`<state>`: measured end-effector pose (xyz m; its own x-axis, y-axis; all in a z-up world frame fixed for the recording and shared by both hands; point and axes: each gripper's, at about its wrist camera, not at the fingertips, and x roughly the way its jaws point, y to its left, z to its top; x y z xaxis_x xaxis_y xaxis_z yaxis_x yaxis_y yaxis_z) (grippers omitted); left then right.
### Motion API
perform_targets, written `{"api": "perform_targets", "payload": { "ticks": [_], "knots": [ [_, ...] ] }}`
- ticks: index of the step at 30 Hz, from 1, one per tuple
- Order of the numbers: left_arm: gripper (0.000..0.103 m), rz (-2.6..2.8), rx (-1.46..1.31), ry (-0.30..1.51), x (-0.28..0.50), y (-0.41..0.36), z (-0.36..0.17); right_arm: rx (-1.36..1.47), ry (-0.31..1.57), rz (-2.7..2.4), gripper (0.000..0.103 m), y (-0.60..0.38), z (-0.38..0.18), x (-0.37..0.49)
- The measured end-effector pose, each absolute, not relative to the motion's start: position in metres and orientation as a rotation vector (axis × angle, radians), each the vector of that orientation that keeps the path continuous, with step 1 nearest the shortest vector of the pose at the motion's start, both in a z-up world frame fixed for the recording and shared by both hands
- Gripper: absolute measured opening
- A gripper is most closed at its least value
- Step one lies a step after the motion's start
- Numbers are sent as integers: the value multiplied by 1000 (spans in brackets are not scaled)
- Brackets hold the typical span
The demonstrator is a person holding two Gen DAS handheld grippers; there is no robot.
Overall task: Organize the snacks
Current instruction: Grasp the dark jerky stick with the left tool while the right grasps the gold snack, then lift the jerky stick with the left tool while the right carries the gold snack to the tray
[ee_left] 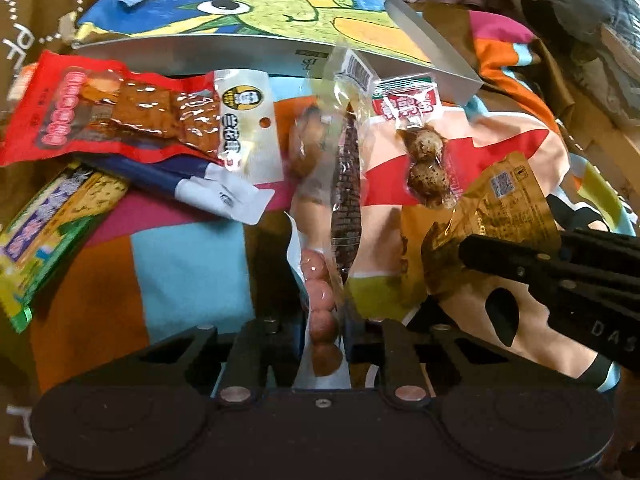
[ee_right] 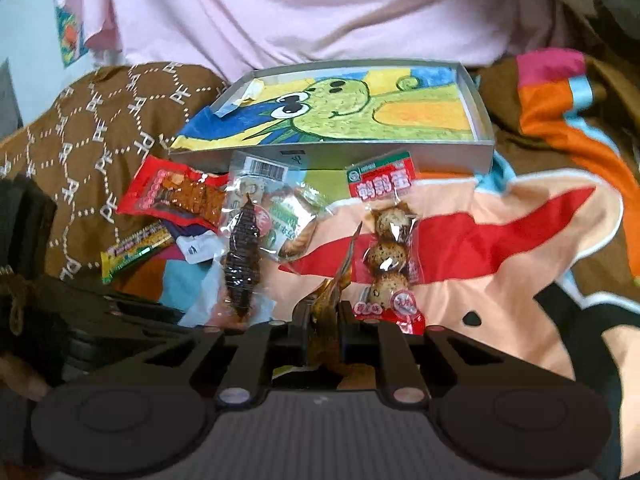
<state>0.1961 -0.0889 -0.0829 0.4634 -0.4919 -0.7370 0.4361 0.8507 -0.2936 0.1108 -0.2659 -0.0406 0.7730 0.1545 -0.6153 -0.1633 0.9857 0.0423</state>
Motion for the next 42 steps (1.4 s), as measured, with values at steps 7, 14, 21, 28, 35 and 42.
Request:
{"api": "perform_targets", "payload": {
  "ticks": [7, 14, 21, 28, 35, 42],
  "knots": [
    [19, -525, -49, 955, 173, -79, -64, -84, 629, 177, 15, -258, -39, 103],
    [18, -521, -115, 969, 163, -70, -56, -108, 587, 187, 14, -255, -34, 95],
    [18, -481, -143, 976, 160, -66, -49, -102, 578, 190, 13, -255, -33, 96],
    [18, -547, -338, 1008, 168, -52, -44, -87, 564, 178, 13, -258, -32, 95],
    [18, -496, -263, 1020, 173, -57, -49, -68, 476, 186, 13, -259, -23, 89],
    [18, -496, -166, 1027, 170, -65, -51, 0, 377, 312, 13, -257, -11, 82]
  ]
}}
